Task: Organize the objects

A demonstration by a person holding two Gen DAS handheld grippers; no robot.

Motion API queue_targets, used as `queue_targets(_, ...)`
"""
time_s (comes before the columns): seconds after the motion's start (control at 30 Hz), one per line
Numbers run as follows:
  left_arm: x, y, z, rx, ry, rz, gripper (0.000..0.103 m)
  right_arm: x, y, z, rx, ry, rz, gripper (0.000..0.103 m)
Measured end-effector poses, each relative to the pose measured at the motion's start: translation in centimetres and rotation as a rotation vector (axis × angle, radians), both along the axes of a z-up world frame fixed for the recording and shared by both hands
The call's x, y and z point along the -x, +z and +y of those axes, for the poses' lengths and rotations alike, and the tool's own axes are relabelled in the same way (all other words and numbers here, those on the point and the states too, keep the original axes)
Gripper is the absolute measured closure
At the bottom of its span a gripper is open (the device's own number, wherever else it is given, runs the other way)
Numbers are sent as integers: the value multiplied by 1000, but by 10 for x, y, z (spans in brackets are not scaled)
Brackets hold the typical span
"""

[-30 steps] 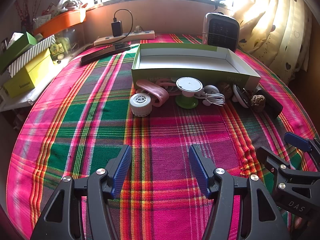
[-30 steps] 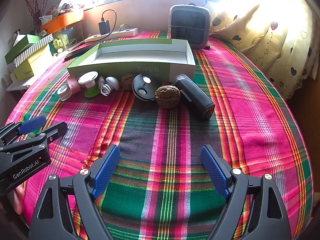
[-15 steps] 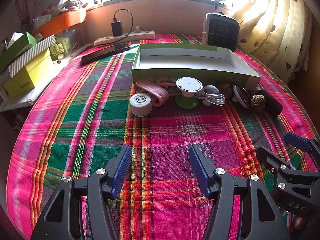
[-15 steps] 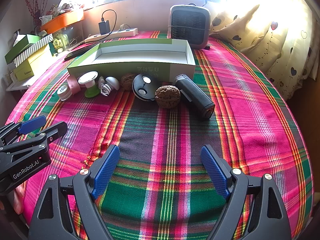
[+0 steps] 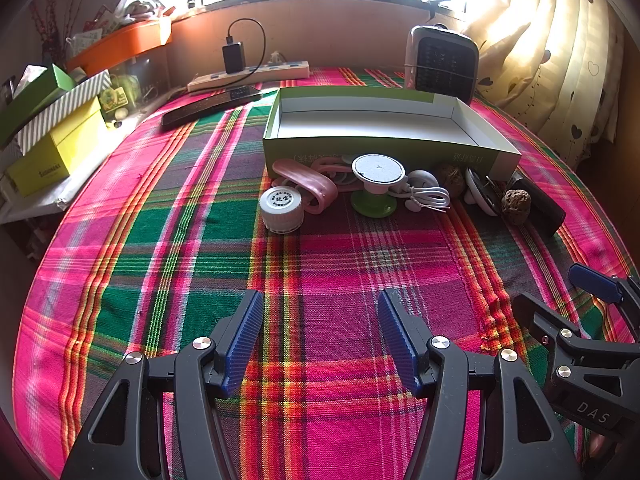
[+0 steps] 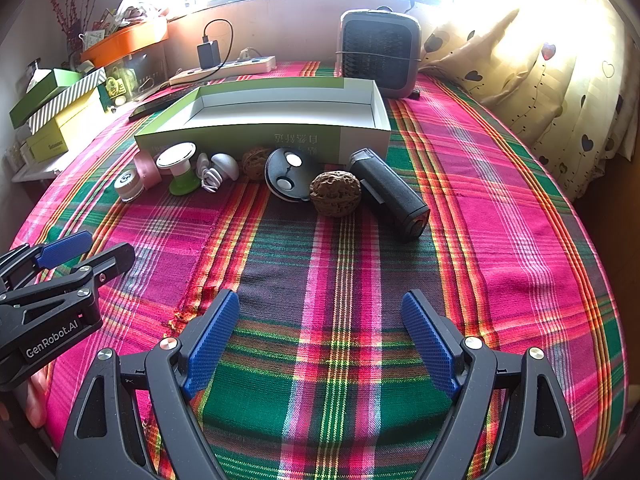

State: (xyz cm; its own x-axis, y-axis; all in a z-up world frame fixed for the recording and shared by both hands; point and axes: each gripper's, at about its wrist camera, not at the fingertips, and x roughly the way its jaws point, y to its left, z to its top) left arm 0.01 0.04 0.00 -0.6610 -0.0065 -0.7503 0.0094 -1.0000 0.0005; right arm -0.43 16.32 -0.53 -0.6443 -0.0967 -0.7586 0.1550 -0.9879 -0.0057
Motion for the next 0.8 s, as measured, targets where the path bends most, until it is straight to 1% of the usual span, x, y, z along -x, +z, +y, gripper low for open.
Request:
queue_targets(0.17,0,0,0,1,-6,-2,44,0,1,0,0,3,-1,19)
queue_targets(0.27,2,0,-2,0,-26,-10,44,1,2,2,3,30,-9,19)
queue_targets(0.33,-1,2,-1,-2,-41,-15,44,2,2,9,22,42,-16,19)
queue_targets(0.43,2,3,-4,-1,-62,-22,44,6,5,19,68,27,-18,19)
queue_targets(0.6,7,4,-9,-16,-81,-33,44,12,6,37,25,-39,-19,19)
queue_targets(0.67,10,4,-14,-28,-73,-35,44,16,7,45,21,-50,-21,19)
queue_targets(0.8,16,5,-24,-41,-52,-39,44,26,6,52,-25,-58,-32,19)
